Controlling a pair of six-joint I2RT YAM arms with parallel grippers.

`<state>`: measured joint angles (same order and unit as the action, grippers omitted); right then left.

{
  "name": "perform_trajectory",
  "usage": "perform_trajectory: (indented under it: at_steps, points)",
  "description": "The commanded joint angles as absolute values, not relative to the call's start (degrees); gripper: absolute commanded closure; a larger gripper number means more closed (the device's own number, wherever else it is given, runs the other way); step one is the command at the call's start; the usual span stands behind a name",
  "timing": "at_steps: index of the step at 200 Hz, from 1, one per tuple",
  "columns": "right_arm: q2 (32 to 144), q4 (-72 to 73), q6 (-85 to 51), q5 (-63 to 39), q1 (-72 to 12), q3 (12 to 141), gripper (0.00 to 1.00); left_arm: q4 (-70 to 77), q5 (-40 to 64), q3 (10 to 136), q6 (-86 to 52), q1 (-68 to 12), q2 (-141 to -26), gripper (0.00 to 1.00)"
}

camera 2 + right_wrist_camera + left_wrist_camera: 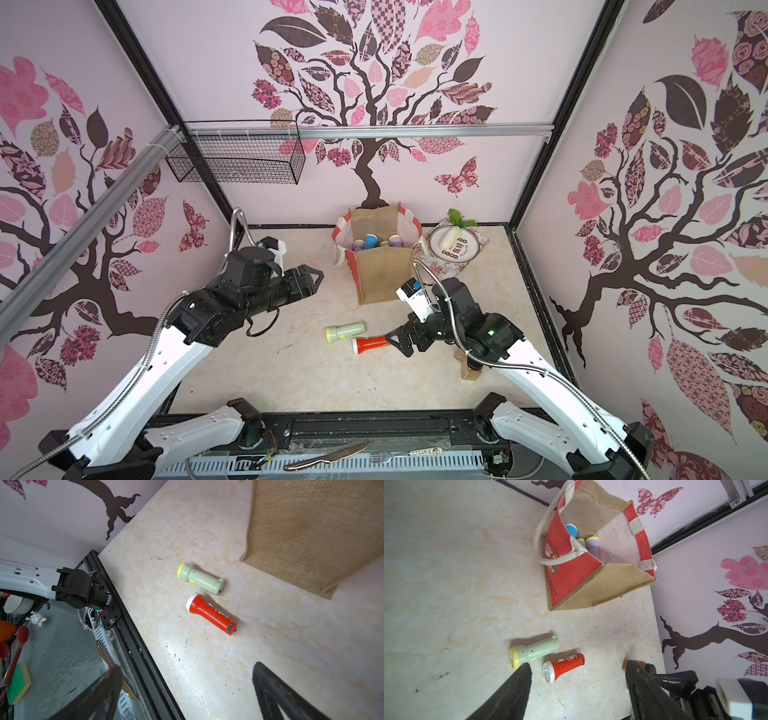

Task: Put the flashlights into the tote bags
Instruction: Place the flashlight in the canvas bag, then pick up the flashlight from the center of the board.

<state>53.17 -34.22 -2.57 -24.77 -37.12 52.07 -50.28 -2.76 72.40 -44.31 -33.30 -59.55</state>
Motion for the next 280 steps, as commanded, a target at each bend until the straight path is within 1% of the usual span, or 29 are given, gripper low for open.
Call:
perform_trajectory:
  at_steps: [1,21,56,97,149,191,241,280]
  points:
    - [53.5,-30.0,3.0,-30.7,-37.7,50.6,0.0,-51.9,-2.6,65.5,-50.1,-33.1,-56.3,0.25]
    - [55.4,-28.6,5.6,-30.5,-38.5,49.5,0.0,-51.7,-1.8,60.2,-53.1,-33.1,-52.4,0.25]
    - [58.1,-24.7,8.0,-25.8,-40.5,47.9,0.0,-52.4,-1.3,52.6,-56.4,-32.9,-45.8,0.25]
    - [61.5,-19.2,9.9,-23.4,-41.4,45.0,0.0,-51.9,2.4,48.3,-55.4,-29.1,-41.6,0.26]
    - [68.3,-15.2,11.5,-23.6,-41.7,43.9,0.0,-50.7,4.9,47.6,-50.3,-28.6,-37.7,0.25]
    - [73.4,-18.8,14.0,-25.2,-41.8,47.1,0.0,-55.9,4.9,48.4,-45.3,-27.2,-35.5,0.25]
    - [75.6,-18.9,17.1,-19.9,-42.6,47.9,0.0,-54.9,7.4,44.4,-46.2,-27.1,-32.0,0.24]
    - [78.4,-18.0,22.2,-17.1,-43.1,48.4,0.0,-57.6,4.0,45.1,-45.5,-27.0,-31.0,0.24]
